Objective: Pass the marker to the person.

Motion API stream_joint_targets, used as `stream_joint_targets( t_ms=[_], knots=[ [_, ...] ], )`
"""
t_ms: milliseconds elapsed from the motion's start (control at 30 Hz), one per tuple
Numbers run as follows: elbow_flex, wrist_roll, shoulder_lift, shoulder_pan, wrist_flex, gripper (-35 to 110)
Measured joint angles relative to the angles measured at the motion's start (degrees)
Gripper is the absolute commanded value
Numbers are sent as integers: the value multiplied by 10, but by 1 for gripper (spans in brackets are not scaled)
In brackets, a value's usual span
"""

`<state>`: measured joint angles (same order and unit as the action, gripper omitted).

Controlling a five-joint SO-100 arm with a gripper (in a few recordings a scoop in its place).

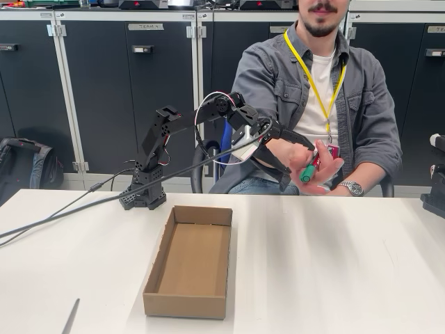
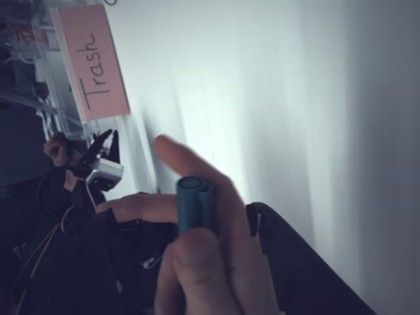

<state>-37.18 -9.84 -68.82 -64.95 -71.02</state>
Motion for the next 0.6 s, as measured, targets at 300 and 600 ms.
stream_joint_targets(
  t_ms=[300,600],
  knots=[
    [-5,8,-11,-1,-57,43],
    [-25,-7,-40,14,-70,44]
  ],
)
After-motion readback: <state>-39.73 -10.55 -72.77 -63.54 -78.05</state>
